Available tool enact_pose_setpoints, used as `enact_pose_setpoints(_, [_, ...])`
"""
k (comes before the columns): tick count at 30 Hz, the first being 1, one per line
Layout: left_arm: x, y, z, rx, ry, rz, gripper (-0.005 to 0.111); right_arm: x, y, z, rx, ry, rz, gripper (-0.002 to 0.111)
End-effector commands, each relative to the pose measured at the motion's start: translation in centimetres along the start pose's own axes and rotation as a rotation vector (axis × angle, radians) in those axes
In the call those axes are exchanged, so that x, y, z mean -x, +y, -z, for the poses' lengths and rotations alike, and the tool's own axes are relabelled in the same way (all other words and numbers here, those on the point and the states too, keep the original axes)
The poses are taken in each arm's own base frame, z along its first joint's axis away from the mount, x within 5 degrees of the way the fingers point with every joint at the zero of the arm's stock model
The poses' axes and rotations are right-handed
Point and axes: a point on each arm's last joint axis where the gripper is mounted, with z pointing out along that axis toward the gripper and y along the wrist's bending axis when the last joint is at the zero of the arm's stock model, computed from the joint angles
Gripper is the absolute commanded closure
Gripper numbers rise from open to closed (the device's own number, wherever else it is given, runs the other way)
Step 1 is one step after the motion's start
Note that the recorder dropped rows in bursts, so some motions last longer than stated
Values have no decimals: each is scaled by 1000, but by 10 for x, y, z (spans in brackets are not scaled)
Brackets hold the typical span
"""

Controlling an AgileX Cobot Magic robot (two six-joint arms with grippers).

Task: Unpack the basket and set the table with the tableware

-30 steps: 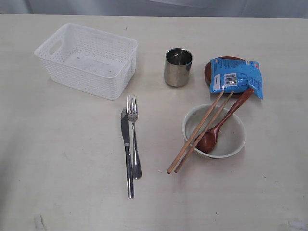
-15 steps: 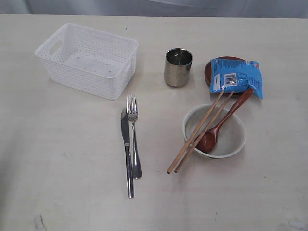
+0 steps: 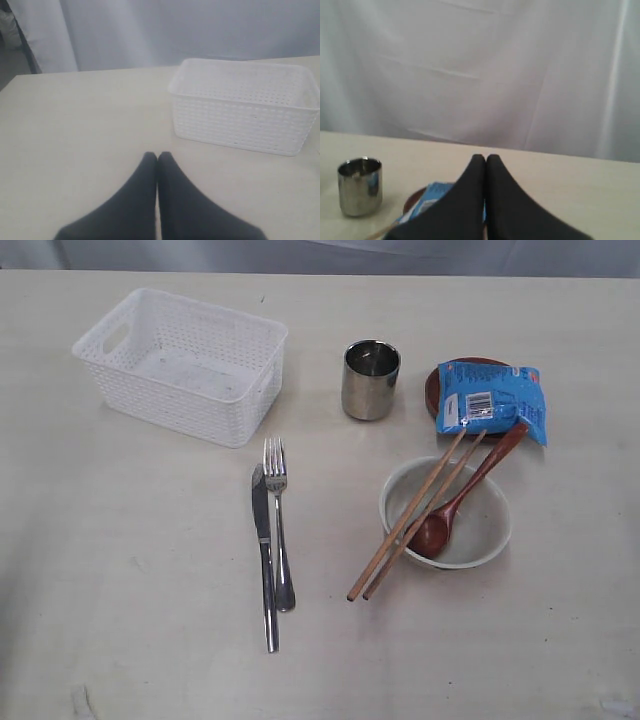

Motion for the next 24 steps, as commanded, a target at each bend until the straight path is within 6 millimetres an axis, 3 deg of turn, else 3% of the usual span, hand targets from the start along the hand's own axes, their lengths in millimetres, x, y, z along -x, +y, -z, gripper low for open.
enact_pose_setpoints(1, [-1,0,0,0,-1,8,106,-12,0,1,2,127,42,109])
enact_pose_setpoints(9, [-1,0,0,0,-1,8,106,-25,1,4,10,265,39,109])
enact_pose_setpoints(24, [-1,0,0,0,-1,8,106,-26,1,4,7,283,13,109])
